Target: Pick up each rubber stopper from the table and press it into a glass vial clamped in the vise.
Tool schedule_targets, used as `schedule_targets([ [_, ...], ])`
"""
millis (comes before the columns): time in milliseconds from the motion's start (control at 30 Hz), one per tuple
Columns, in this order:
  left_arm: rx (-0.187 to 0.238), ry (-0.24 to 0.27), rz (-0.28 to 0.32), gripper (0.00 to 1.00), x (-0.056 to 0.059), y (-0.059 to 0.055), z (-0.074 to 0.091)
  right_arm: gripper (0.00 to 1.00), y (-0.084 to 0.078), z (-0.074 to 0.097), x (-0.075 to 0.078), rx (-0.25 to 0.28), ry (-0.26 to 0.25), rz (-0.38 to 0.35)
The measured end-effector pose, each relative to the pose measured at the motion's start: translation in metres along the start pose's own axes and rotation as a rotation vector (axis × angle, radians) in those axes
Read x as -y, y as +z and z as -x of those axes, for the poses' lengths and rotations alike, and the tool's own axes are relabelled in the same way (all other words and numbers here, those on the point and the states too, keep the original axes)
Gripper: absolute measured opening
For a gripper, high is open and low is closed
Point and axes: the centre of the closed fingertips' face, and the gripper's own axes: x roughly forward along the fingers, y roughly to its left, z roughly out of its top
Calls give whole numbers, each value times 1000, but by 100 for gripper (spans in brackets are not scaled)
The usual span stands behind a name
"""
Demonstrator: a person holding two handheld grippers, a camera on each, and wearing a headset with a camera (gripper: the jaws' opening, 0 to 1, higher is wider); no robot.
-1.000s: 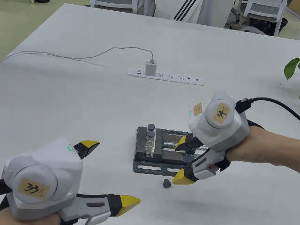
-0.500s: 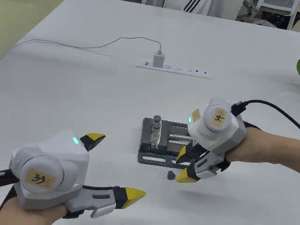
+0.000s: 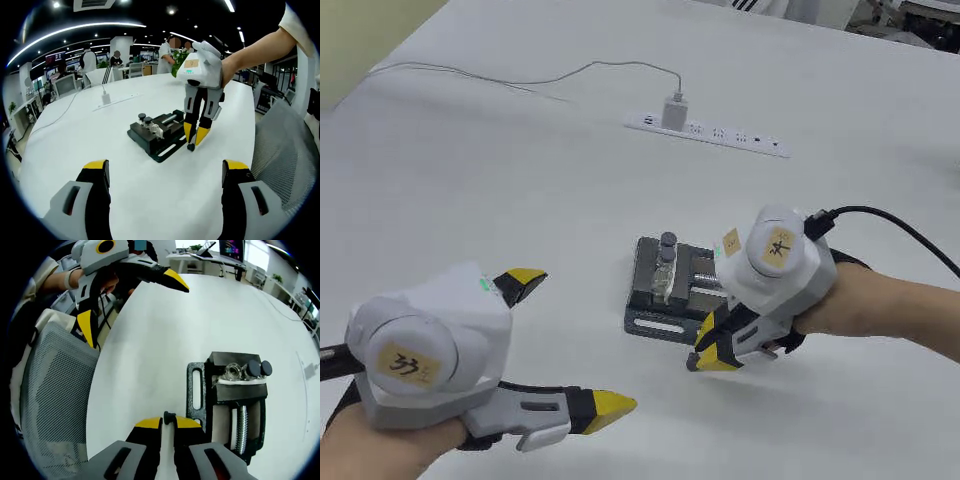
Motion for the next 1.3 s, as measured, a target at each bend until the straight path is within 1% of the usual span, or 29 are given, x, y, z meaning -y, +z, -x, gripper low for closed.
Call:
schedule_targets([
  [167, -3, 1, 2, 92, 0, -2, 1, 0, -1, -2, 0, -16, 8, 11],
  [333, -2, -2, 4, 92, 1, -2, 0, 0, -2, -2, -1, -21, 12, 12],
  [500, 0, -3, 3, 91, 1, -1, 0, 0, -2, -2, -2, -32, 1, 26],
  [567, 1, -3, 2, 91, 1, -1, 0, 0, -1, -2, -2, -33, -4, 18],
  [667, 4, -2, 1, 91, 2, 0, 0, 0, -1, -2, -2, -26, -13, -23],
  [967, 8, -4, -5, 90, 2, 1, 0, 0, -1, -2, -1, -10, -12, -81],
  [1133, 9, -2, -4, 90, 2, 0, 1, 0, 0, -2, -2, -5, -9, -93],
  [1267, 9, -2, -2, 90, 2, -1, 1, 0, 3, 1, 0, 15, -11, -107],
  [1300, 9, -2, -2, 89, 3, -1, 1, 0, 4, 2, 1, 25, -15, -120],
])
